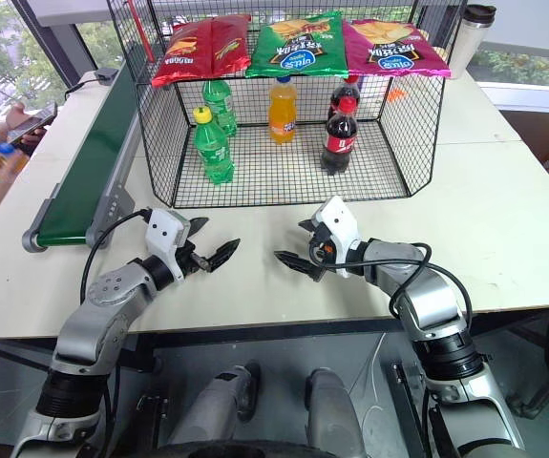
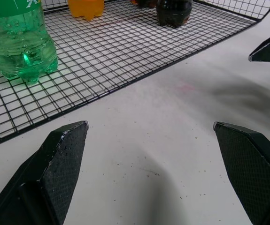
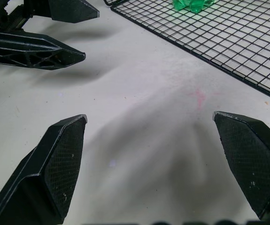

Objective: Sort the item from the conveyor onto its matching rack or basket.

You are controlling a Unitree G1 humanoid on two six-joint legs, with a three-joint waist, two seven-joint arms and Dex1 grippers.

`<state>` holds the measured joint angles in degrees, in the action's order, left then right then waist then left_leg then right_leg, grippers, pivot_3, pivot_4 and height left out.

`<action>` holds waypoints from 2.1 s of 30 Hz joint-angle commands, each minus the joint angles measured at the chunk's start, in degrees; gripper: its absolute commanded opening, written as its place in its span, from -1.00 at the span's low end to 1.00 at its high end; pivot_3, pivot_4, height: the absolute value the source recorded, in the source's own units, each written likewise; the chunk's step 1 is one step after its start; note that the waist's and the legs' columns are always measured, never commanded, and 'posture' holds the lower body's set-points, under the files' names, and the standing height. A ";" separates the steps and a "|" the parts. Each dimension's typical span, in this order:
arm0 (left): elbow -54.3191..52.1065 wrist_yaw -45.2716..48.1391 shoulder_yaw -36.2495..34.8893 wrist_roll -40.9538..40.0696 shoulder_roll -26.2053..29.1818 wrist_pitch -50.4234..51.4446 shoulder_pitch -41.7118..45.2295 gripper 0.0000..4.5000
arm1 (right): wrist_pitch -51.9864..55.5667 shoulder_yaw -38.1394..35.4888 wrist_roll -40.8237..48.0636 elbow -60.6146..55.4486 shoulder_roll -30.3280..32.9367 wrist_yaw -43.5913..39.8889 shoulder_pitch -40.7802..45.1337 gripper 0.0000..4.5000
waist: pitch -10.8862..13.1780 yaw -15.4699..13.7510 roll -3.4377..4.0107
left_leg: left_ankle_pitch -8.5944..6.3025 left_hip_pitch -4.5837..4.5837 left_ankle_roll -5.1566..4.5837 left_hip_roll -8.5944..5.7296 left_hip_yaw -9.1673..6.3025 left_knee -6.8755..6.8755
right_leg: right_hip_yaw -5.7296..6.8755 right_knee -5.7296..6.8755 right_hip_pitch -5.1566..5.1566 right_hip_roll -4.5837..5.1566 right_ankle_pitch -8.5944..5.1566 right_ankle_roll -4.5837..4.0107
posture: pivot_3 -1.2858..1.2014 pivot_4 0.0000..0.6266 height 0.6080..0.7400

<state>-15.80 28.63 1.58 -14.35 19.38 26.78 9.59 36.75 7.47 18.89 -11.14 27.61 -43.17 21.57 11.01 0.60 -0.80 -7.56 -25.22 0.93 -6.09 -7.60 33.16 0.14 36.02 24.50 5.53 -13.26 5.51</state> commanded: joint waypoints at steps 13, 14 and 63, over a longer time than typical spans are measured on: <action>-2.76 0.17 0.22 -0.34 0.27 -0.77 -0.33 1.00 | -0.38 -0.84 1.11 -2.60 0.39 -0.39 1.08 0.98 | 0.00 0.00 0.00 | 0.00 -0.01 0.00 0.00 0.00 0.00 | 0.00 0.00 0.00 0.00 0.00 0.00 | 0.03 -0.52 0.98; -2.80 0.12 0.27 -0.32 0.23 -0.69 -0.31 1.00 | -0.39 -0.82 1.16 -2.65 0.38 -0.40 1.06 0.98 | 0.00 0.00 0.00 | 0.00 -0.01 0.00 0.00 0.00 0.00 | 0.00 0.00 0.00 0.00 0.00 0.00 | 0.03 -0.52 0.98; -3.09 -0.55 1.16 -0.26 -0.02 -0.61 -0.15 1.00 | 0.15 -0.91 1.96 -2.98 0.88 -1.56 1.36 0.98 | 0.00 0.00 0.00 | -0.01 -0.05 -0.01 0.00 -0.01 0.00 | 0.01 -0.05 0.01 0.01 -0.01 0.01 | 0.03 -0.52 0.98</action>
<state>-16.49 28.08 2.67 -14.34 19.25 26.72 9.09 37.19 7.48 19.99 -11.32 27.99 -44.37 21.57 11.01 0.60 -0.80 -7.57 -25.27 0.92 -6.09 -7.61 33.16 0.15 35.97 24.51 5.55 -13.27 5.52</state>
